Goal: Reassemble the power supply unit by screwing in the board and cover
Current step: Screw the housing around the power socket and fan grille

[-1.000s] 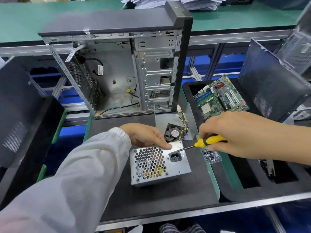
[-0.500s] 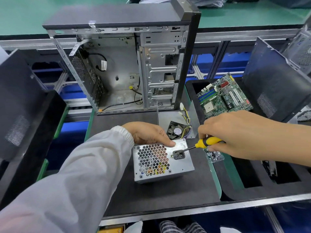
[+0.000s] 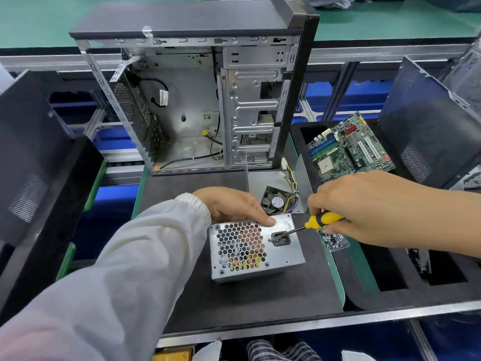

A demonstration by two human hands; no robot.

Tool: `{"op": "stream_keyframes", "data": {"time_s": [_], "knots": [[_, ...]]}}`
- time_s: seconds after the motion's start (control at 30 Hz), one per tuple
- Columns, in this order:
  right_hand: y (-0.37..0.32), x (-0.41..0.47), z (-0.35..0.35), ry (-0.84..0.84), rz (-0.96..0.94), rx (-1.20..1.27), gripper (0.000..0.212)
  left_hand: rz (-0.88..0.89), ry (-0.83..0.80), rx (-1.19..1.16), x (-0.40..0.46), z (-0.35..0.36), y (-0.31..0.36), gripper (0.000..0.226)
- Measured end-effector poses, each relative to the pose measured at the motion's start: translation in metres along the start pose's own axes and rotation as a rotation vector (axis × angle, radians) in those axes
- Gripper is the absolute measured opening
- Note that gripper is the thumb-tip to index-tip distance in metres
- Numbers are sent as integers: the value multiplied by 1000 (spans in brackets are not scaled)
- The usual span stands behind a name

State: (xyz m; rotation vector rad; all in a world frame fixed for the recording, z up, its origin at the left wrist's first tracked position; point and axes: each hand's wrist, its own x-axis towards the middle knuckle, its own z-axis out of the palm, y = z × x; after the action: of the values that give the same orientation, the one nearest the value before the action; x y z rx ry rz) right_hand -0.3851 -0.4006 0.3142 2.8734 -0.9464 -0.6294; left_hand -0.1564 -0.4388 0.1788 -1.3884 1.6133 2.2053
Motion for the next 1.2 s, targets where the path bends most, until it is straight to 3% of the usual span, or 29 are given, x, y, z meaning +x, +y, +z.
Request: {"op": "stream_keyframes", "data": {"time_s": [0.17, 0.27, 0.57, 0.87, 1.0, 1.2], "knots": [[-3, 1, -4, -25, 0, -30, 20, 19, -14, 14, 3, -1, 0, 27], [-5, 2, -6, -25, -10, -65, 19, -1, -93, 24, 2, -4, -1, 9], [-10, 8, -13, 11, -8, -171, 20, -37, -59, 67, 2, 3, 3, 10], [-19, 13, -21, 74, -14, -267, 34, -34, -26, 43, 0, 6, 4, 6], [-20, 22, -17, 70, 11, -351, 22, -36, -28, 34, -1, 6, 5, 8], [-21, 21, -21, -20, -35, -243, 30, -15, -45, 20, -2, 5, 4, 18]]}}
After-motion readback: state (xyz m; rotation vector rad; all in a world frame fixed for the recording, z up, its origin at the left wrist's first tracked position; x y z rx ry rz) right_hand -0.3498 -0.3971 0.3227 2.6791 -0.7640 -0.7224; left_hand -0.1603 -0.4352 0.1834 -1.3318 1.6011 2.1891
